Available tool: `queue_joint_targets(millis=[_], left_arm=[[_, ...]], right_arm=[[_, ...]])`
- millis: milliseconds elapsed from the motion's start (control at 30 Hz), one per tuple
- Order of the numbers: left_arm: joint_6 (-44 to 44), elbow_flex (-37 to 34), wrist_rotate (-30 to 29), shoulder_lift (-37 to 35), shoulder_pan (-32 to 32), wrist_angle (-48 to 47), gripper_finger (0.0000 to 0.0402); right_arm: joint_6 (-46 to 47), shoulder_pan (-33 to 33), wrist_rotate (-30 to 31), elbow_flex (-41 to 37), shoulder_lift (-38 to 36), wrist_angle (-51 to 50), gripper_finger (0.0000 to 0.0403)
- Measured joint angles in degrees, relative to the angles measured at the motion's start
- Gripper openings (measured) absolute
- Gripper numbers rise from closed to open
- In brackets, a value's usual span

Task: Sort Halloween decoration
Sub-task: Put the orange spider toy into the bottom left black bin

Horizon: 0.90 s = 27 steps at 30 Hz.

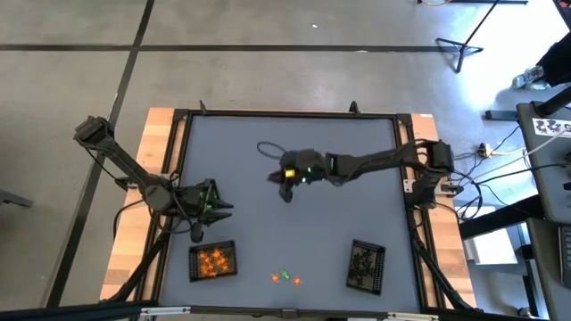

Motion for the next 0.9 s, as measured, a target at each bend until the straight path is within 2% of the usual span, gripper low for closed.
queue_joint_targets(millis=[200,367,500,700,900], left_arm=[[-0.32,0.02,-0.02,5.14,1.23,2.30,0.0112],[-0.49,1.36,0.85,10.54,3.98,6.97,0.0153],[-1.74,4.61,0.98,16.00,6.46,7.10,0.0183],[-3.26,8.97,0.70,23.39,10.44,7.15,0.0192],[-6.84,10.01,-0.36,26.91,13.92,7.19,0.0192]], right_arm=[[-1.85,7.38,5.12,0.00,0.04,9.90,0.0015],[-3.50,10.17,9.83,0.04,0.04,13.40,0.0016],[-4.07,10.66,12.55,0.04,0.14,14.01,0.0020],[-4.05,10.52,12.72,0.04,2.26,16.50,0.0016],[-2.90,10.59,10.39,0.04,3.43,17.09,0.0019]])
